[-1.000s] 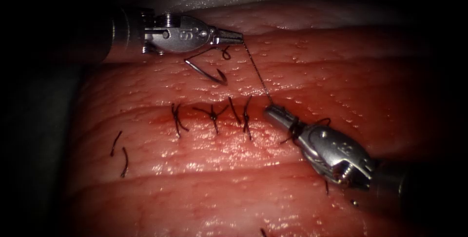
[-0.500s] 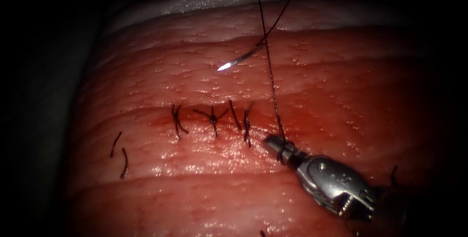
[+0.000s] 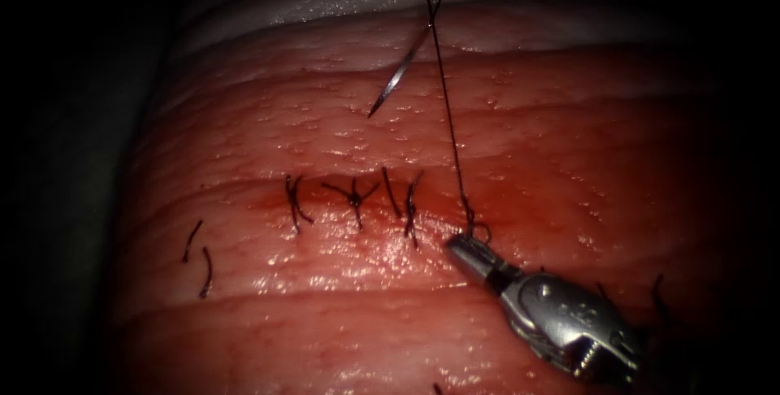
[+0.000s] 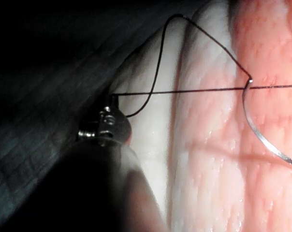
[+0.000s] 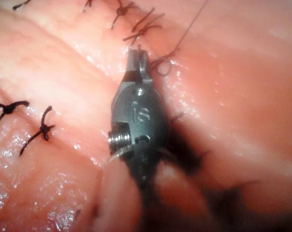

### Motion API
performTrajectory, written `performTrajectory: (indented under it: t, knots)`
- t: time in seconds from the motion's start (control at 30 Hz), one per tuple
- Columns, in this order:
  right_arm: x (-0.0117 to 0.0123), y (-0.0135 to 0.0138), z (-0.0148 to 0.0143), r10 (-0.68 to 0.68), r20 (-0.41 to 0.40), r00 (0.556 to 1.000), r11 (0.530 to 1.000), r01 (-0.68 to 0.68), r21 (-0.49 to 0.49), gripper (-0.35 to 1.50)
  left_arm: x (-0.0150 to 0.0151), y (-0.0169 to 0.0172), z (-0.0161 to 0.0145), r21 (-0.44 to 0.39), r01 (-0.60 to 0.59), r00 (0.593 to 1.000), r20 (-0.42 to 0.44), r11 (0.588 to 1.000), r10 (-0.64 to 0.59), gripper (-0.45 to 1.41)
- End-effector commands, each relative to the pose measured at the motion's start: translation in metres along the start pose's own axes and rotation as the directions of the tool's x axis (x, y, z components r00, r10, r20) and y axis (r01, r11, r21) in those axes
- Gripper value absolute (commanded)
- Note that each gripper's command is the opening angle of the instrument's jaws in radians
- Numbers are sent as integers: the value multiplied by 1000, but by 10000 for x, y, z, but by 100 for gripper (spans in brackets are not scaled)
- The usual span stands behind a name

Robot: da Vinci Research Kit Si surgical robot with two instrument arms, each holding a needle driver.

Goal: Wound Closure
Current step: Pull the right arm down and the left arm up to tie the knot.

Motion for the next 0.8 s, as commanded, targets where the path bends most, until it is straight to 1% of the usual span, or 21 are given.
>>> performTrajectory:
  t: [0.03, 0.13, 0.2, 0.33, 0.4, 0.6, 0.73, 0.77, 0.8]
  knots:
    - [-5, -7, 3, 1, 0, 1000, 1000, -1, 2, -35, -1, -6, 9, 1, -5, 1000, -4, 1000, 5, -45]
    - [-2, -9, 1, -12, -16, 1000, 1000, 12, 4, -35, -5, -9, 12, 5, -7, 1000, -9, 1000, 7, -45]
    - [0, -10, 2, -50, -35, 998, 998, 51, 27, -35, -6, -10, 14, 5, -6, 1000, -11, 1000, 6, -45]
    - [-1, -18, 6, -117, -75, 990, 986, 125, 113, -35, -4, -15, 19, 5, 0, 1000, -30, 1000, 1, -45]
    - [-4, -23, 7, -178, -96, 979, 970, 191, 151, -35, -2, -20, 24, 16, 7, 999, -51, 1000, -6, -45]
    - [-11, -26, 7, -313, -153, 937, 921, 339, 193, -35, -1, -31, 33, 38, 20, 996, -87, 999, -17, -45]
    - [-20, -26, 6, -376, -147, 915, 883, 402, 240, -35, -1, -39, 38, 50, 27, 994, -105, 998, -22, -45]
    - [-28, -28, 4, -399, -130, 908, 867, 420, 268, -35, -2, -43, 41, 54, 30, 993, -115, 998, -23, -45]
    - [-32, -29, 3, -404, -123, 906, 862, 422, 280, -35, -3, -45, 42, 55, 31, 993, -116, 998, -24, -45]
